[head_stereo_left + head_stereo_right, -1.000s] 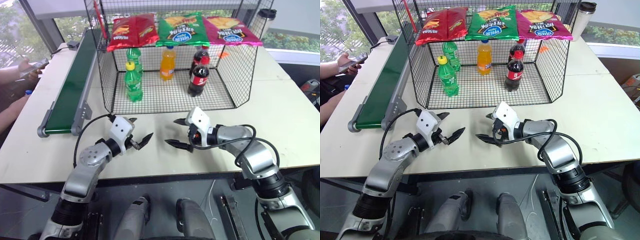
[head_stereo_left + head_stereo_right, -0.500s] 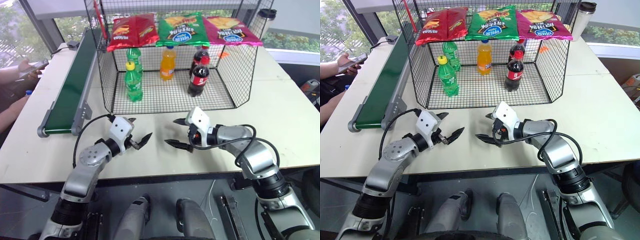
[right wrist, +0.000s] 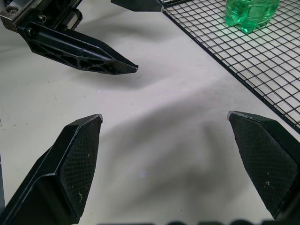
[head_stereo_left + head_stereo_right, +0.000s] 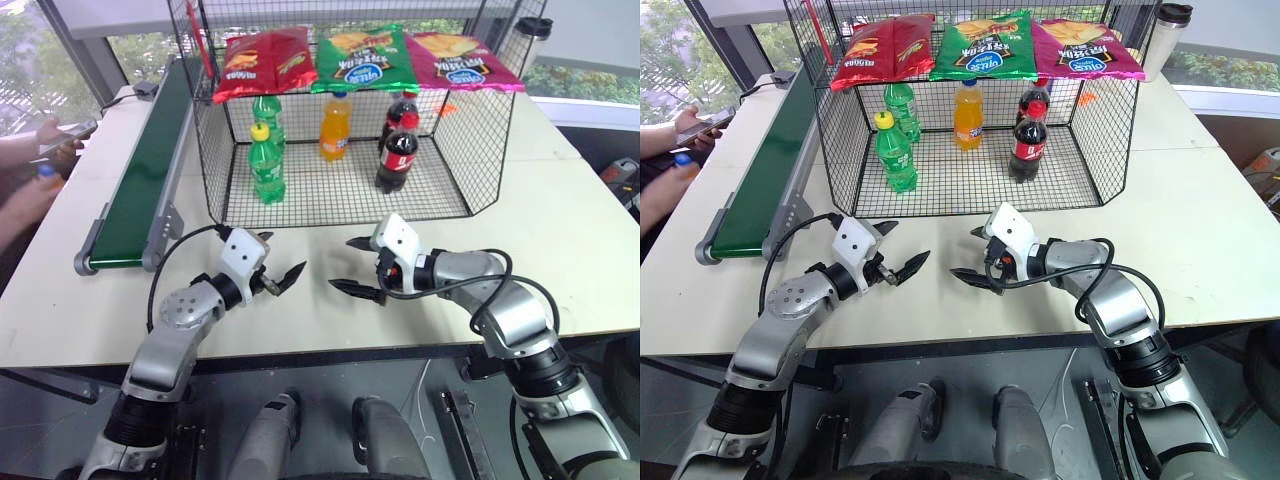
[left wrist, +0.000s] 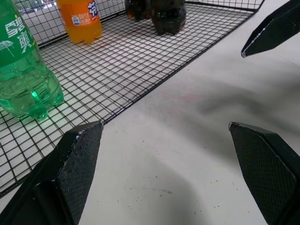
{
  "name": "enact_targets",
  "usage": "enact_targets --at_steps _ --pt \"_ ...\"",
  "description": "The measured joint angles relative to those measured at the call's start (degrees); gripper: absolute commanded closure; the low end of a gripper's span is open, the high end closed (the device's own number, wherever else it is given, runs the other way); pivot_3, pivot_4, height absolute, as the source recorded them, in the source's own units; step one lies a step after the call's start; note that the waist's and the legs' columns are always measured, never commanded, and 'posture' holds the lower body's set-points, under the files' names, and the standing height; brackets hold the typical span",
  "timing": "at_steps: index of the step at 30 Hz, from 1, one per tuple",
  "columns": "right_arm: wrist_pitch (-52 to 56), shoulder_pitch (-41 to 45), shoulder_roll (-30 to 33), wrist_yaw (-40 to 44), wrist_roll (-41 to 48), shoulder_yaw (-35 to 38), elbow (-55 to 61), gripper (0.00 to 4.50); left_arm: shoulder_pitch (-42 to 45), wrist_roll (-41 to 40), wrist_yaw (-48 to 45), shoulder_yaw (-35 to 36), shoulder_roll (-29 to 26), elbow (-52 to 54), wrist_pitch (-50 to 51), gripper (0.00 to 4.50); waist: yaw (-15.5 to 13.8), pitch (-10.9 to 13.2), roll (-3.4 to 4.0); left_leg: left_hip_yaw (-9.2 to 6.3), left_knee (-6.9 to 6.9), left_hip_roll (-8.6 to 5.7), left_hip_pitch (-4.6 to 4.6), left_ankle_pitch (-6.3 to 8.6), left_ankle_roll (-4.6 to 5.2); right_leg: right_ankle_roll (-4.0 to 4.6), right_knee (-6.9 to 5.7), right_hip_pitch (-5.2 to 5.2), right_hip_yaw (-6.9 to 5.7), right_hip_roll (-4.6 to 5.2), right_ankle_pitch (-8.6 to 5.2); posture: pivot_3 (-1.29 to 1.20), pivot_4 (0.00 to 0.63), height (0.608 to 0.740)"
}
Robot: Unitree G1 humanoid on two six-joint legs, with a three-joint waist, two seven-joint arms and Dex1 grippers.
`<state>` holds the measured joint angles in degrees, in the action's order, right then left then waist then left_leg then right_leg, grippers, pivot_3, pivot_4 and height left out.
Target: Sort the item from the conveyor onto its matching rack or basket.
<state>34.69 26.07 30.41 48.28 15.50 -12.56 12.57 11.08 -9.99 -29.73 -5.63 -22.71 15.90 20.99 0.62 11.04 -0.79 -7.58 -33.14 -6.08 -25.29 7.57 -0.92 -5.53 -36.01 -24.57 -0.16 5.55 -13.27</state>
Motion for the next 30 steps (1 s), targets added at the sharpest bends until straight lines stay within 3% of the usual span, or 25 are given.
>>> enact_targets --at_steps 30 --pt "0.0 0.0 0.1 0.4 0.4 0.0 0.0 0.05 0.0 0.6 -0.1 0.0 -0.1 0.0 0.0 0.0 0.0 0.0 0.0 0.0 0.0 0.0 0.0 0.0 0.0 0.0 0.0 0.0 0.0 0.0 0.0 0.0 0.15 0.739"
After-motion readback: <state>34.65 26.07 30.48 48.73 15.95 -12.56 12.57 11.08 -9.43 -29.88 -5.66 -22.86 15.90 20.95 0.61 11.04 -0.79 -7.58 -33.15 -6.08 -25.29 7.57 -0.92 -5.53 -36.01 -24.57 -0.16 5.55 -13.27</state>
